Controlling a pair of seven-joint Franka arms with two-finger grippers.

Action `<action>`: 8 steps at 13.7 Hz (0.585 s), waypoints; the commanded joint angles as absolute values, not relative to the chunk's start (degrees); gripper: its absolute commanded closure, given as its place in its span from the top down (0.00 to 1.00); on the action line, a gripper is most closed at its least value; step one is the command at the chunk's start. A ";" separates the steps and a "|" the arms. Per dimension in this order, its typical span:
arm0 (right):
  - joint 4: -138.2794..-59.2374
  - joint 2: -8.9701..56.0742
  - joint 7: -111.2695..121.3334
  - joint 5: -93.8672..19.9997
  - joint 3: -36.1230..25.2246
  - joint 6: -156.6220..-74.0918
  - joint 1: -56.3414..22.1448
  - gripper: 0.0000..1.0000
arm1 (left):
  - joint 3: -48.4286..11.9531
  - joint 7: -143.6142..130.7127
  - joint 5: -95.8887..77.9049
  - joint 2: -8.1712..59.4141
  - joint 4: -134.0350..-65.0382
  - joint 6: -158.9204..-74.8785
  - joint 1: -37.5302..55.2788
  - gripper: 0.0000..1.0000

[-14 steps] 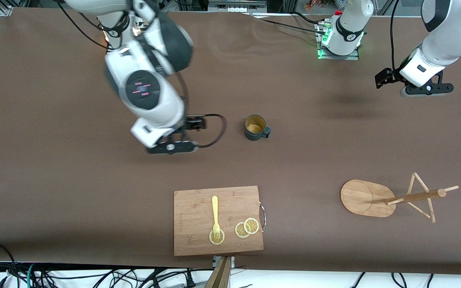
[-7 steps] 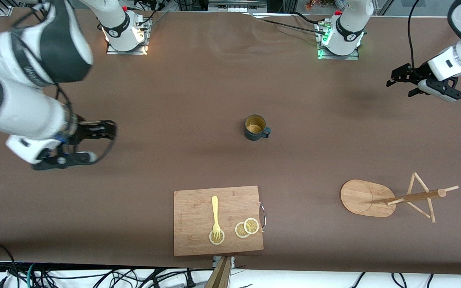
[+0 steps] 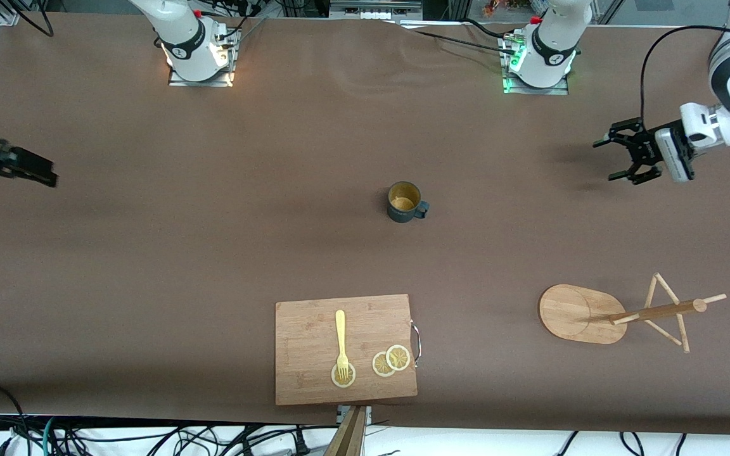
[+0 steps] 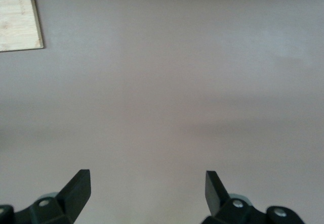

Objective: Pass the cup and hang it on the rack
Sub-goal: 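Withdraw the right gripper while the left gripper reaches the mug handle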

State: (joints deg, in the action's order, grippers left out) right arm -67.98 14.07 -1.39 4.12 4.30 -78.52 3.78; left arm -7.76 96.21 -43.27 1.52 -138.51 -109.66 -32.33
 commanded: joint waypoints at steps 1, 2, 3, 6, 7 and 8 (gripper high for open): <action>-76.53 6.35 -0.79 4.04 4.49 -79.63 5.71 1.00 | -11.84 109.99 -51.91 7.45 -137.37 -106.71 -32.17 1.00; -80.21 4.50 -0.88 3.52 4.31 -80.93 6.23 1.00 | -13.87 114.82 -55.68 10.25 -137.37 -106.53 -32.08 1.00; -81.98 3.70 -0.70 3.69 4.31 -81.73 6.33 1.00 | -16.67 120.09 -58.94 14.63 -137.29 -106.61 -32.08 1.00; -83.93 2.81 3.66 3.52 3.61 -80.60 6.94 1.00 | -20.73 136.88 -67.82 26.16 -136.85 -107.49 -30.68 1.00; -83.94 2.81 7.78 3.60 3.26 -80.51 7.03 1.00 | -20.83 141.98 -71.07 29.06 -136.76 -107.75 -29.02 1.00; -83.94 2.81 8.87 3.60 3.25 -80.42 7.03 1.00 | -20.83 146.73 -74.50 31.44 -136.67 -107.75 -27.26 1.00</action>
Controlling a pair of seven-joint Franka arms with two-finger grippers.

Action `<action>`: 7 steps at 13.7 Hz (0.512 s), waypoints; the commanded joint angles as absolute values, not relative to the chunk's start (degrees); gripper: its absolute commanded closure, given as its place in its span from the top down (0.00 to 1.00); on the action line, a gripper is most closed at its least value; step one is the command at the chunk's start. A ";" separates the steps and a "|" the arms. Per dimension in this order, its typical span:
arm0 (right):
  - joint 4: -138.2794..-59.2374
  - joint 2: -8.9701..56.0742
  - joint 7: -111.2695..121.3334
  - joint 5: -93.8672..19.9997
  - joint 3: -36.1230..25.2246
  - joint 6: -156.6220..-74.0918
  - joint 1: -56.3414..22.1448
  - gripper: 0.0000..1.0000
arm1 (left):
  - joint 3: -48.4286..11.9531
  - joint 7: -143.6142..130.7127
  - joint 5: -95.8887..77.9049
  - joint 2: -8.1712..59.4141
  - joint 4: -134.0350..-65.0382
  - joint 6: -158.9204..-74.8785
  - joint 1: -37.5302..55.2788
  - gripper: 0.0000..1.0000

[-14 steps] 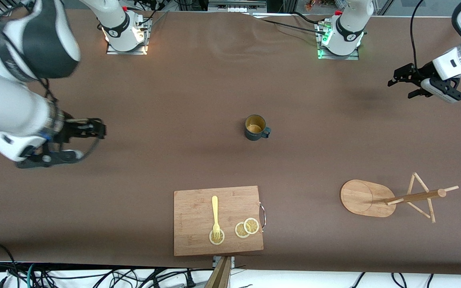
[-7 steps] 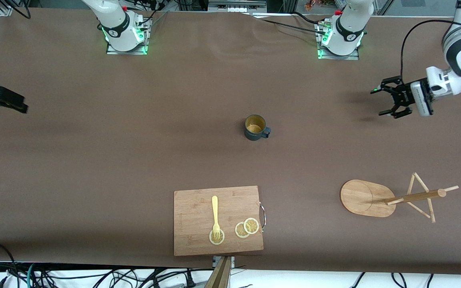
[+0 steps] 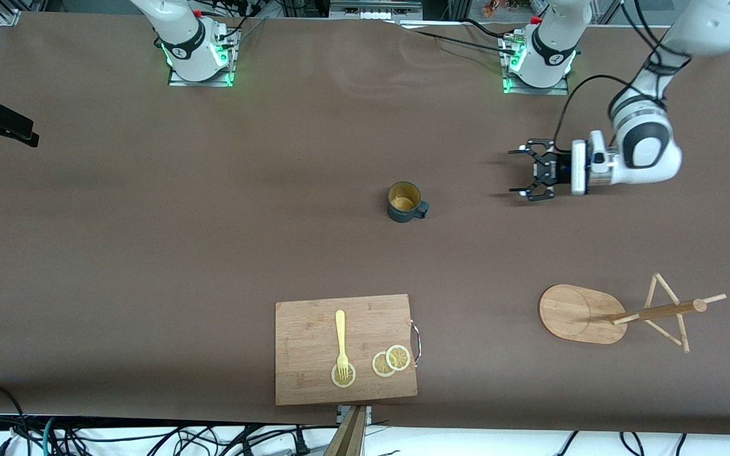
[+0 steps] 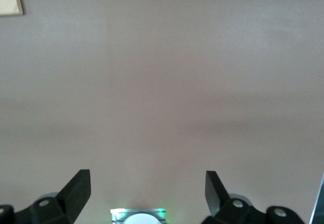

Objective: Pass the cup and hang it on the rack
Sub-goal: 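Withdraw the right gripper while the left gripper reaches the mug handle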

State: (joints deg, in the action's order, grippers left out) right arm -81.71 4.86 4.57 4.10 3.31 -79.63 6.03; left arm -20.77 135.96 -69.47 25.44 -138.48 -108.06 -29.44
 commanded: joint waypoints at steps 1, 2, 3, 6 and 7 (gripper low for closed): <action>-83.85 2.90 7.92 3.60 3.25 -80.42 7.03 1.00 | -20.83 149.91 -78.01 33.47 -136.67 -107.75 -25.51 1.00; -83.76 2.81 4.43 3.60 3.25 -79.98 6.94 1.00 | -20.83 152.90 -81.27 35.14 -136.67 -107.75 -23.23 1.00; -83.67 2.90 1.70 3.52 3.34 -79.11 6.94 1.00 | -20.83 156.32 -85.65 36.03 -136.41 -107.67 -20.68 1.00; -83.15 3.69 1.76 3.60 3.25 -79.10 6.86 1.00 | -20.83 160.92 -93.93 37.26 -136.14 -107.75 -14.61 1.00; -82.88 3.78 1.76 3.69 3.34 -79.10 6.68 1.00 | -20.83 161.36 -95.78 37.27 -135.10 -107.67 -12.59 1.00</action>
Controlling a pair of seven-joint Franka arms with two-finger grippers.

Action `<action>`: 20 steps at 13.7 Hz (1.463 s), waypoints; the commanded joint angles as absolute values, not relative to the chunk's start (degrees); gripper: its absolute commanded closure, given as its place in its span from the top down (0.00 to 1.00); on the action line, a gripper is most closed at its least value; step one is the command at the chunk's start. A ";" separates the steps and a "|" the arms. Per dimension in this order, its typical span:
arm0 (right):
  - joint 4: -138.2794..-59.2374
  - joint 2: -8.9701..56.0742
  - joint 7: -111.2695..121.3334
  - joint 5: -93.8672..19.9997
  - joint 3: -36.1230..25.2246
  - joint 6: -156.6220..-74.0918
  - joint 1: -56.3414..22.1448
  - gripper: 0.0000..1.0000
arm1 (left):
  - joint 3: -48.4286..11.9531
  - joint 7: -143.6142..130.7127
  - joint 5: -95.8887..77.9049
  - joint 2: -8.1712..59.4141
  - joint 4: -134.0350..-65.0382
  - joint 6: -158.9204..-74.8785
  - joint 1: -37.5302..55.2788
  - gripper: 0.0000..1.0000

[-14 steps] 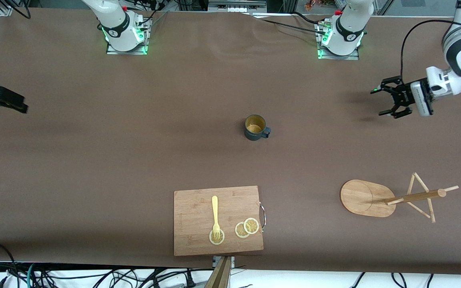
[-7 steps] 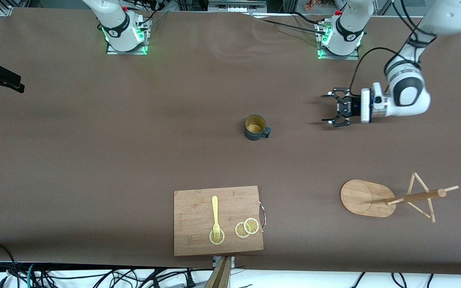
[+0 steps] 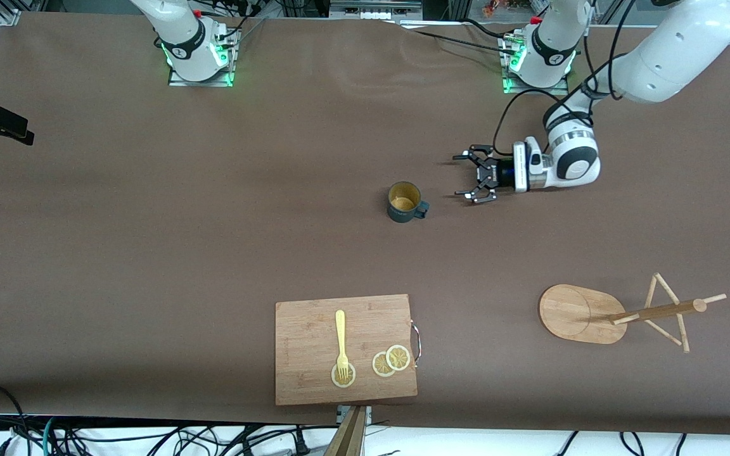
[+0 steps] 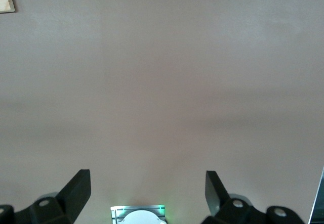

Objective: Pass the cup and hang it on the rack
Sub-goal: 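Withdraw the right gripper while the left gripper reaches the mug handle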

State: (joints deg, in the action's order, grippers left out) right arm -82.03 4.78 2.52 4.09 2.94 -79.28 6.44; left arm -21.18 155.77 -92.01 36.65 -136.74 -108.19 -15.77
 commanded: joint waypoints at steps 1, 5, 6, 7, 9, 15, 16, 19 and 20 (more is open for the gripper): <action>-82.88 4.13 1.76 3.60 3.34 -79.10 6.68 1.00 | -20.74 161.89 -97.19 37.70 -133.87 -107.75 -11.09 1.00; -82.88 4.39 1.76 3.78 3.25 -79.54 7.03 1.00 | -20.83 164.43 -99.49 42.88 -126.93 -109.94 -8.00 1.00; -82.88 4.39 1.76 3.69 3.25 -79.54 7.03 1.00 | -20.74 164.79 -100.28 43.67 -125.87 -110.21 -7.65 1.00; -82.88 4.39 1.67 3.78 3.25 -79.63 7.03 1.00 | -20.74 165.14 -100.72 44.29 -124.90 -110.21 -6.86 1.00; -82.88 4.39 1.67 3.69 3.25 -79.54 6.94 1.00 | -20.65 165.15 -100.81 44.82 -124.10 -110.21 -6.77 1.00; -82.88 4.39 1.76 3.69 3.34 -79.72 6.68 1.00 | -20.57 165.24 -100.63 45.08 -122.00 -109.95 -7.47 1.00; -82.79 4.39 1.76 3.69 3.43 -79.72 6.59 1.00 | -20.57 165.23 -100.90 45.78 -121.73 -110.04 -7.47 1.00; -82.79 4.39 1.67 3.69 3.52 -79.72 6.50 1.00 | -20.57 165.32 -101.94 46.40 -121.03 -110.21 -6.68 1.00; -82.79 4.39 1.67 3.69 3.52 -79.72 6.59 1.00 | -20.48 165.41 -103.00 47.02 -120.50 -110.30 -5.46 1.00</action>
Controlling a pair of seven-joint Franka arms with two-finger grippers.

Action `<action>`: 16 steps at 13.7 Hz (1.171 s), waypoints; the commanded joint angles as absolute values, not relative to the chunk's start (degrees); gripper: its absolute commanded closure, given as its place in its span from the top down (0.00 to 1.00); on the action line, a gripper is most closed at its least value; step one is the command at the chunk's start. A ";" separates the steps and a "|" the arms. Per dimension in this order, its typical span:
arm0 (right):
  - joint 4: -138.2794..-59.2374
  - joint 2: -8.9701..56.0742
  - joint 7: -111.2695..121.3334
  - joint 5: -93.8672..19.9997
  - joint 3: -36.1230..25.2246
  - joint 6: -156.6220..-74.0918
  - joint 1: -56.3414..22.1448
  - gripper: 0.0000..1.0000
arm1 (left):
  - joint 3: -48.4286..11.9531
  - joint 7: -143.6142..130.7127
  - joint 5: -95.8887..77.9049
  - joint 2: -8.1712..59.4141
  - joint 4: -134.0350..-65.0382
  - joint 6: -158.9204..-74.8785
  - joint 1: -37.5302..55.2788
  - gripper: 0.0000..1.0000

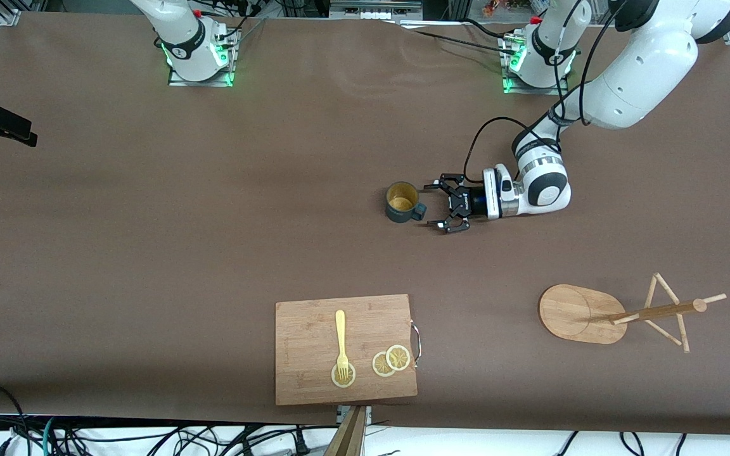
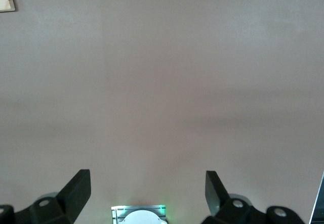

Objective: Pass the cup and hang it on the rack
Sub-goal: 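Close the left gripper on the mug handle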

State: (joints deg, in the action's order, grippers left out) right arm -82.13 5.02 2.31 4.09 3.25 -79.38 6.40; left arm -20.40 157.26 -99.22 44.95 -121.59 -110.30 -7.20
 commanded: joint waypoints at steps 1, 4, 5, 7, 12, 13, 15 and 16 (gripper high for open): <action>-82.79 4.39 1.67 3.69 3.52 -79.72 6.59 1.00 | -20.39 165.85 -103.36 47.72 -120.32 -110.30 -4.75 1.00; -82.88 4.39 1.58 3.69 3.43 -79.72 6.59 1.00 | -20.39 166.20 -103.53 48.60 -120.06 -111.71 -4.05 1.00; -82.79 4.39 1.58 3.69 3.43 -79.72 6.68 1.00 | -20.39 166.20 -103.97 48.69 -119.97 -112.14 -3.61 1.00; -82.79 4.39 1.58 3.69 3.34 -79.72 6.68 1.00 | -20.39 166.72 -104.06 48.60 -120.23 -112.32 -3.34 0.66; -82.79 4.39 1.49 3.69 3.34 -79.72 6.77 1.00 | -20.39 173.75 -103.62 48.52 -120.93 -111.80 -3.78 0.00; -82.79 4.39 1.49 3.69 3.34 -79.72 6.85 1.00 | -20.39 174.02 -103.54 48.52 -121.29 -111.71 -3.95 0.00; -82.79 4.39 1.49 3.69 3.34 -79.72 6.86 1.00 | -20.39 174.99 -103.27 48.25 -122.25 -110.84 -5.18 0.00; -82.79 4.39 1.41 3.69 3.34 -79.72 6.86 1.00 | -20.39 174.82 -103.27 47.99 -123.04 -109.70 -5.53 0.00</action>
